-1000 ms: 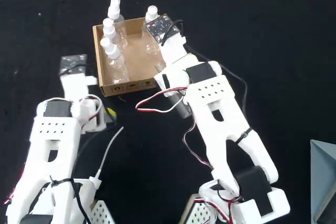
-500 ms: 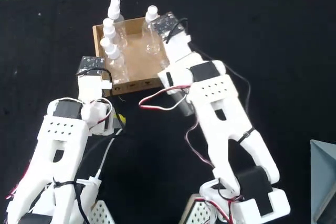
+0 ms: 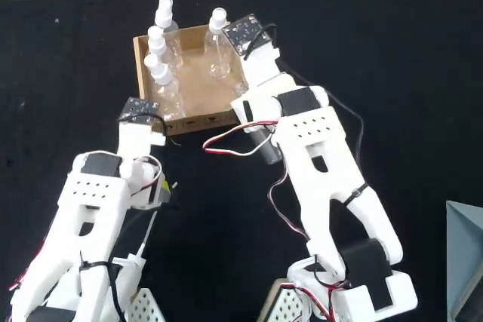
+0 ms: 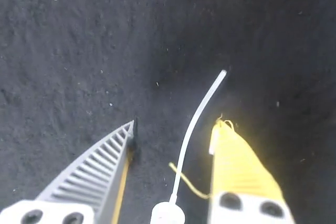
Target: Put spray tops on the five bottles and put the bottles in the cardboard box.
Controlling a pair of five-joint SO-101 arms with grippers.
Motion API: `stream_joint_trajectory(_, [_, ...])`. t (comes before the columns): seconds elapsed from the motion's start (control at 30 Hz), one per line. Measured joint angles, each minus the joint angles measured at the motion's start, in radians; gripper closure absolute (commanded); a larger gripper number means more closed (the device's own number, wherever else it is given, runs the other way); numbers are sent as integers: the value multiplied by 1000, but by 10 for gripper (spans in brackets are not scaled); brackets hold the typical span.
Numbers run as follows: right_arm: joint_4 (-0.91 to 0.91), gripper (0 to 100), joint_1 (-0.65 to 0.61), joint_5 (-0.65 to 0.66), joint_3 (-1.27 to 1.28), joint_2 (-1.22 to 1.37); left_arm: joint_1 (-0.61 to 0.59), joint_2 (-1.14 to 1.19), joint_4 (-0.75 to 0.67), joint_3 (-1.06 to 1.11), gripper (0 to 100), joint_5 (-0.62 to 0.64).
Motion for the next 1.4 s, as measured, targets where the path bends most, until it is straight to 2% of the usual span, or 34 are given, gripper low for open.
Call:
stream_joint_trajectory(0.17, [0, 966, 0, 0, 0, 0, 26, 0, -54, 71, 791, 0])
stream_joint_trajectory(0.77, [0, 966, 0, 0, 0, 0, 71, 0, -63, 100, 796, 0])
stream_joint_trajectory(0.93, [0, 966, 0, 0, 0, 0, 71, 0, -81, 110, 873, 0])
stream_joint_trajectory(1.23, [0, 966, 0, 0, 0, 0, 71, 0, -110, 135, 880, -3])
stream_joint_trajectory(1.4, [0, 966, 0, 0, 0, 0, 71, 0, -112, 135, 966, -3])
